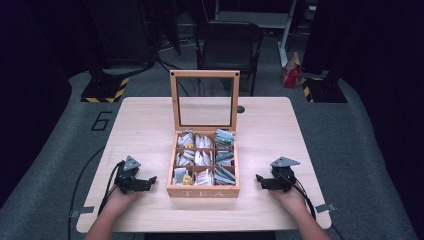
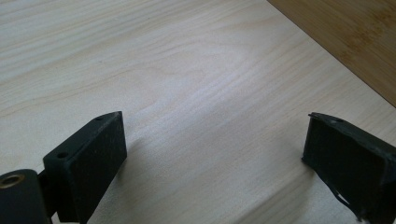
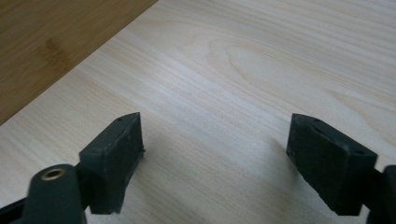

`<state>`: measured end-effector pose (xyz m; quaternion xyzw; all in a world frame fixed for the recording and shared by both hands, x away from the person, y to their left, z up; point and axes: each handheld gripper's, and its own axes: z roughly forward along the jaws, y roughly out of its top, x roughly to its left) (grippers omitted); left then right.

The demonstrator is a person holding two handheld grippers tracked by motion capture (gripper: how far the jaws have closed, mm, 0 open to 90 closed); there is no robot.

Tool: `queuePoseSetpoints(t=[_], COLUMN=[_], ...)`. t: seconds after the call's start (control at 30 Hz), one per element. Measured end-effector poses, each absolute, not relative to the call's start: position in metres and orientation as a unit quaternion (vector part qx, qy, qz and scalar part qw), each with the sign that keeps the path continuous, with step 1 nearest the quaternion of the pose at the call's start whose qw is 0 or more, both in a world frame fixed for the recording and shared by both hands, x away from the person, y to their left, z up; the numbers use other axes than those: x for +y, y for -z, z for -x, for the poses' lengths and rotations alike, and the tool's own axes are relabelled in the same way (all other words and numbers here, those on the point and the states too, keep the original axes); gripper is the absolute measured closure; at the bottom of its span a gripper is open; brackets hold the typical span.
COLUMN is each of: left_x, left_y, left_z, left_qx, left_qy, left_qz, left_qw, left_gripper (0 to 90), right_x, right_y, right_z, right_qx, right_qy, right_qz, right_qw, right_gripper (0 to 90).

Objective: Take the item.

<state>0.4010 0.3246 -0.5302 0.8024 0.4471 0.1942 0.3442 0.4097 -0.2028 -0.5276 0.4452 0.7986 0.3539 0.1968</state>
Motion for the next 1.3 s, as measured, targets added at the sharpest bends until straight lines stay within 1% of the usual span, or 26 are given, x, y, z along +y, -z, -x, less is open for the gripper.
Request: queuePoseSetpoints(t=[0.07, 0.27, 0.43, 0.6, 0.67, 0.73, 0.77, 0.8, 0.97, 1.13, 1.23, 1.3], left_x=[0.3246, 0.3246, 0.3246, 0.3246, 0.3246, 0.3246, 0.3246, 0.3246, 0.3246, 0.3246, 0.3246, 0.3246], left_y=[0.5302, 0.5301, 0.5302, 0.5301, 0.5301, 0.5301, 0.5301, 0.5301, 0.5301, 0.5301, 0.5301, 0.5301], left_z=[-0.4010, -0.4010, -0.4009, -0.4009, -0.4009, -0.4010, -0.4010, -0.4010, -0.4010, -0.4010, -0.4010, -0.4010], left_qx=[0.447, 0.447, 0.447, 0.447, 0.447, 0.447, 0.447, 0.447, 0.447, 0.447, 0.447, 0.447], left_qy=[-0.194, -0.194, -0.194, -0.194, -0.194, -0.194, -0.194, -0.194, -0.194, -0.194, -0.194, -0.194], left_qz=[-0.802, -0.803, -0.802, -0.803, -0.803, -0.803, -0.803, -0.803, -0.803, -0.802, -0.802, -0.803], left_qw=[0.344, 0.344, 0.344, 0.344, 0.344, 0.344, 0.344, 0.344, 0.344, 0.344, 0.344, 0.344], left_gripper=[5.6, 5.6, 5.7, 5.7, 5.7, 5.7, 5.7, 5.7, 5.7, 5.7, 5.7, 5.7], right_x=[-0.2026, -0.2025, -0.2016, -0.2014, -0.2019, -0.2023, -0.2004, -0.2024, -0.2023, -0.2027, -0.2032, -0.2030], right_y=[0.5276, 0.5277, 0.5279, 0.5280, 0.5277, 0.5274, 0.5275, 0.5273, 0.5271, 0.5254, 0.5228, 0.5204], right_z=[-0.4103, -0.4105, -0.4111, -0.4110, -0.4102, -0.4101, -0.4085, -0.4101, -0.4096, -0.4092, -0.4094, -0.4100], right_qx=[0.796, 0.796, 0.800, 0.800, 0.803, 0.804, 0.798, 0.802, 0.802, 0.804, 0.806, 0.810], right_qy=[-0.353, -0.351, -0.349, -0.350, -0.353, -0.351, -0.353, -0.352, -0.356, -0.354, -0.351, -0.344], right_qz=[-0.451, -0.454, -0.448, -0.447, -0.440, -0.439, -0.453, -0.441, -0.440, -0.439, -0.439, -0.438], right_qw=[0.194, 0.194, 0.194, 0.194, 0.192, 0.197, 0.182, 0.195, 0.192, 0.190, 0.186, 0.181], right_gripper=[14.4, 13.3, 10.5, 11.1, 13.6, 14.0, 14.4, 15.0, 18.6, 24.5, 32.5, 35.6])
